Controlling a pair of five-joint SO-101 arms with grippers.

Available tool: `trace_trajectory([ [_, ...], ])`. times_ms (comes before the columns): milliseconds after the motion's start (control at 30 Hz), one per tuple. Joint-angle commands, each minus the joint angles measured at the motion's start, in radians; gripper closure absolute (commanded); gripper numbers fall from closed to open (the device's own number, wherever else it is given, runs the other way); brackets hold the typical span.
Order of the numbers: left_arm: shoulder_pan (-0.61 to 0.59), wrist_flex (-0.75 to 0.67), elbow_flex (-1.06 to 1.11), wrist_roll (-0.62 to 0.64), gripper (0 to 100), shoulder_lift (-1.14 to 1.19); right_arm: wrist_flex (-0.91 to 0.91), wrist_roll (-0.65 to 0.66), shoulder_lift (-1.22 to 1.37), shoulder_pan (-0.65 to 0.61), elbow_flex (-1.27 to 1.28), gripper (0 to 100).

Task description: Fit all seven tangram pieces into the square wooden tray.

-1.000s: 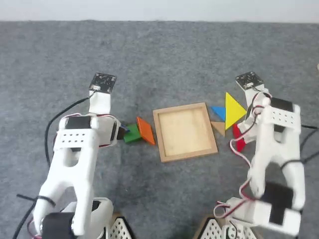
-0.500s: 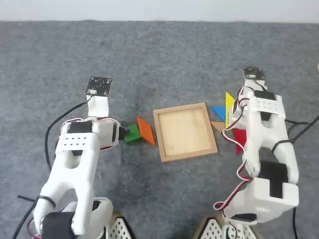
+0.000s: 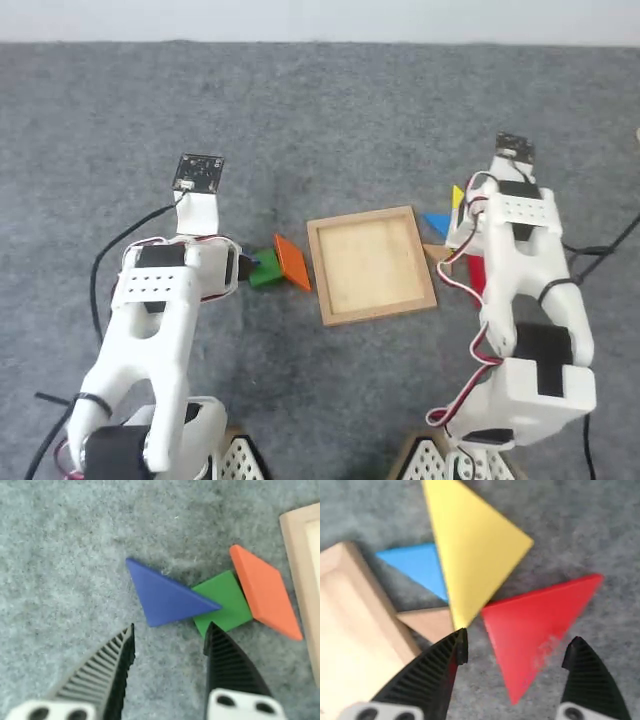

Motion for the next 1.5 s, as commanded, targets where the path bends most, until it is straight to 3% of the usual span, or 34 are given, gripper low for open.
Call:
trace_trajectory([
  [0,-0.009,-0.025,0.008,0.008,78,-0.006,-0.013,-0.017,-0.01,-0.042,-0.049,68.1],
  [200,-0.009,-0.054,0.024,0.008,78,-0.006,-0.025,-0.064,0.054,0.016,-0.078,66.6],
  [400,-0.009,-0.057,0.024,0.008,78,-0.006,-0.013,-0.066,0.22,-0.008,-0.158,60.8],
  [600,-0.009,-0.058,0.024,0.008,78,-0.008,0.105,-0.066,0.295,-0.005,-0.256,60.8],
  [867,-0.009,-0.058,0.024,0.008,78,-0.008,0.182,-0.029,0.305,0.077,-0.249,65.3],
  [1233,-0.009,-0.058,0.024,0.006,78,-0.008,0.114,-0.031,0.252,0.136,-0.186,68.2],
  [1467,-0.009,-0.058,0.024,0.006,78,-0.008,0.122,-0.149,0.252,0.117,-0.275,68.2],
])
